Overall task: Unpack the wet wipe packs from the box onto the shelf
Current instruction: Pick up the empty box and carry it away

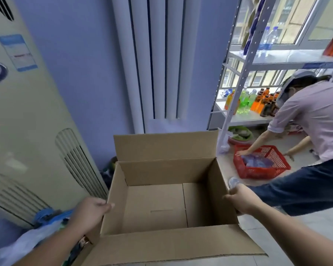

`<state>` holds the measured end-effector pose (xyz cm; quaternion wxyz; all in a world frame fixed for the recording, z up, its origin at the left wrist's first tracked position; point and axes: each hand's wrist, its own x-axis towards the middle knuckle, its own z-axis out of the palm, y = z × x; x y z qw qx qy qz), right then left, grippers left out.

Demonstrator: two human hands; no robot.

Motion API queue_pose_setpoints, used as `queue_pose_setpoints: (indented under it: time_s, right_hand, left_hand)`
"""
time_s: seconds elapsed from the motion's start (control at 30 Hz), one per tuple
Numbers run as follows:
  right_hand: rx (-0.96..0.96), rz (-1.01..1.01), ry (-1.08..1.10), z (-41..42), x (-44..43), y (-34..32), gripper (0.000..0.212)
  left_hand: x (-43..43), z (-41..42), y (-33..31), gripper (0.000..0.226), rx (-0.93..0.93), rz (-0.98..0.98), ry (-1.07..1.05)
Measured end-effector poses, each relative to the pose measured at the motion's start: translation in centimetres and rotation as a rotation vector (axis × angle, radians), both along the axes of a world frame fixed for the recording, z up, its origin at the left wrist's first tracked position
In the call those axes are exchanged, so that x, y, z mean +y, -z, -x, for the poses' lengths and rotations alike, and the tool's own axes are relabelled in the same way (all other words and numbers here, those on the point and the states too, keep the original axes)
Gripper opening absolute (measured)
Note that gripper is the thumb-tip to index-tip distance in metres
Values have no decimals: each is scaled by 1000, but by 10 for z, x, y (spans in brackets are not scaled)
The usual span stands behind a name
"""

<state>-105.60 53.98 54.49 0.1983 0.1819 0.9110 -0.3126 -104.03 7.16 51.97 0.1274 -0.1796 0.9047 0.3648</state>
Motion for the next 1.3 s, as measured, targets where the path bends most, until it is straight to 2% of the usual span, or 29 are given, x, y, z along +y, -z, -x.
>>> queue_pose_setpoints:
  time_s: [0.1,0.3,0.57,0.67,0.8,0.9,1.0,1.1,1.3]
  right_hand:
    - [-15,6,-15,28,10,6,26]
    - [-37,24,-44,90,36,20,27]
    - [-73,-4,-91,163,47,36,26]
    - [-95,-9,-96,188,42,38,26]
    - [-125,-7,-82,224,33,48,26]
    - [-129,-8,-65,249,25,55,24]
    - [-141,-29,-29,273,18,63,25]
    - [-157,-49,6,294,14,76,26]
    - [-201,-40,47,328,15,100,24]
  left_hand:
    - [15,25,4,39,-21,12,1]
    - [37,69,14,29,-86,21,-14]
    - [52,116,25,46,-97,114,-85]
    - [51,136,26,42,-136,97,-87]
    - [41,173,38,46,-160,102,-66]
    - [37,208,43,35,-158,99,-55]
    - [34,238,48,39,-185,94,-55]
    - [26,266,63,34,-215,94,-21]
    - [26,316,92,47,-226,113,-3]
